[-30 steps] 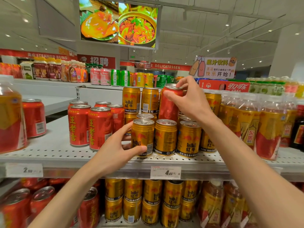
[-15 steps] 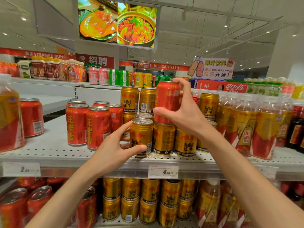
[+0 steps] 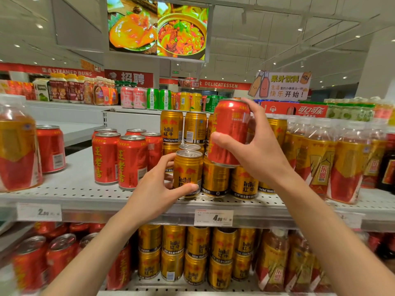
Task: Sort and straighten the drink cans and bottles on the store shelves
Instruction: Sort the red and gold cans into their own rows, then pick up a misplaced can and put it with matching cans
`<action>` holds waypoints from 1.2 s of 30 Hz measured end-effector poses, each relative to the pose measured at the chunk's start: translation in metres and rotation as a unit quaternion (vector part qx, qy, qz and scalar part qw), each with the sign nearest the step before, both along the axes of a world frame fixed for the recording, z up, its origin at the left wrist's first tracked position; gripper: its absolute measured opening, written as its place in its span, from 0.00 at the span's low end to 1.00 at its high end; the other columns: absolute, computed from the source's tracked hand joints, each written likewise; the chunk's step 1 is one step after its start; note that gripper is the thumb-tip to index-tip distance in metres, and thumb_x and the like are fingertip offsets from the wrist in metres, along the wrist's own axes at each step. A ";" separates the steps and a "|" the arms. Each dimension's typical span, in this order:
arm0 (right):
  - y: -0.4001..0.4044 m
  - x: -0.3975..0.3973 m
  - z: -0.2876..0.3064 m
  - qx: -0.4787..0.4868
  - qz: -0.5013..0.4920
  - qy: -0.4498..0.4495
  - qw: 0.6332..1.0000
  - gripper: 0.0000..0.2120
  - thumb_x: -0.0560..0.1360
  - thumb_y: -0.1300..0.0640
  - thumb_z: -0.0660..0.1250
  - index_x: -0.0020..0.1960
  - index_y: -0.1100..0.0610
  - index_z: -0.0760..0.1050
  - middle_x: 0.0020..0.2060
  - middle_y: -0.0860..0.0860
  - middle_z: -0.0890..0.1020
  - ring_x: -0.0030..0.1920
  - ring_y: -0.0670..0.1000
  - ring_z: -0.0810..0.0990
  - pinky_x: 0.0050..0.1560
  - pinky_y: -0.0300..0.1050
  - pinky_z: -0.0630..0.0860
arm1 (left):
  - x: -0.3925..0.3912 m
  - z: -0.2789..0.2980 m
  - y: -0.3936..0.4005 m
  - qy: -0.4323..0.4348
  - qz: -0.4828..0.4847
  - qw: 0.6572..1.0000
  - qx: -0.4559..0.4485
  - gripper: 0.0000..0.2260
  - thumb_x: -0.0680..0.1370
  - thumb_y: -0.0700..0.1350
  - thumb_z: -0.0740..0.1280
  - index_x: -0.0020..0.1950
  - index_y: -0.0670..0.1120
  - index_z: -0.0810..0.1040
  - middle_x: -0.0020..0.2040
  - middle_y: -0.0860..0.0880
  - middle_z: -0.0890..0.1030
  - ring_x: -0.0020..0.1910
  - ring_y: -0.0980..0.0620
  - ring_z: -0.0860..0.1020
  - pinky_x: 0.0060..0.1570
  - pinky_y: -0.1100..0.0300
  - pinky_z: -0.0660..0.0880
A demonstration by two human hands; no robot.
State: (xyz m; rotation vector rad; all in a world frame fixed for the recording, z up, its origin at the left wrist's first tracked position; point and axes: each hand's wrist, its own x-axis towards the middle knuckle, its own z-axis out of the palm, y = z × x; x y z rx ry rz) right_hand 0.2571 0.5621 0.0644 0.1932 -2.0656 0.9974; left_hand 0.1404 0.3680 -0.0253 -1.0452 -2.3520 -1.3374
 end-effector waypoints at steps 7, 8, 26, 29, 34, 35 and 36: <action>-0.010 0.016 -0.036 0.007 -0.014 -0.004 1.000 0.46 0.68 0.43 0.78 0.77 0.39 0.56 0.65 0.38 0.72 0.60 0.31 0.74 0.51 0.25 0.77 | 0.003 -0.002 -0.003 0.032 0.011 0.999 0.013 0.41 0.69 0.65 0.74 0.78 0.61 0.61 0.68 0.63 0.71 0.63 0.63 0.74 0.56 0.68 0.72; -0.012 0.017 -0.038 0.007 -0.017 0.001 1.000 0.46 0.68 0.43 0.79 0.77 0.40 0.56 0.64 0.36 0.71 0.60 0.29 0.73 0.51 0.23 0.75 | 0.003 -0.003 -0.006 0.029 0.005 0.999 0.025 0.39 0.70 0.64 0.73 0.78 0.61 0.62 0.68 0.63 0.71 0.64 0.62 0.74 0.59 0.64 0.75; -0.153 0.017 -0.139 -0.115 -0.050 -0.085 0.988 0.44 0.62 0.44 0.79 0.72 0.31 0.62 0.64 0.42 0.78 0.58 0.40 0.81 0.60 0.45 0.79 | 0.001 -0.079 -0.195 -0.113 -0.018 0.970 0.214 0.16 0.74 0.48 0.72 0.61 0.57 0.79 0.51 0.54 0.85 0.51 0.55 0.83 0.52 0.64 0.77; -0.189 0.008 -0.156 -0.144 -0.071 -0.100 0.982 0.43 0.63 0.44 0.80 0.71 0.29 0.62 0.66 0.43 0.77 0.59 0.43 0.82 0.58 0.47 0.82 | -0.013 -0.089 -0.229 -0.141 -0.018 0.967 0.211 0.15 0.76 0.44 0.72 0.61 0.55 0.79 0.51 0.52 0.85 0.50 0.53 0.83 0.53 0.63 0.78; -0.237 -0.006 -0.175 -0.166 -0.100 -0.099 0.976 0.42 0.64 0.47 0.80 0.71 0.30 0.62 0.66 0.44 0.76 0.55 0.38 0.81 0.47 0.33 0.80 | -0.031 -0.097 -0.270 -0.154 -0.028 0.969 0.190 0.13 0.77 0.43 0.71 0.61 0.54 0.79 0.51 0.54 0.85 0.52 0.54 0.82 0.52 0.64 0.77; -0.244 -0.008 -0.176 -0.171 -0.101 -0.098 0.975 0.42 0.65 0.48 0.80 0.71 0.31 0.63 0.66 0.44 0.76 0.55 0.38 0.81 0.45 0.31 0.80 | -0.033 -0.096 -0.276 -0.158 -0.029 0.968 0.191 0.13 0.77 0.43 0.71 0.61 0.54 0.79 0.51 0.54 0.85 0.51 0.55 0.82 0.51 0.66 0.77; -0.250 -0.010 -0.176 -0.172 -0.103 -0.097 0.975 0.42 0.65 0.49 0.80 0.71 0.32 0.63 0.66 0.44 0.75 0.54 0.37 0.81 0.44 0.29 0.79 | -0.035 -0.095 -0.282 -0.158 -0.029 0.969 0.190 0.13 0.77 0.43 0.71 0.60 0.55 0.79 0.51 0.55 0.85 0.52 0.55 0.82 0.52 0.65 0.78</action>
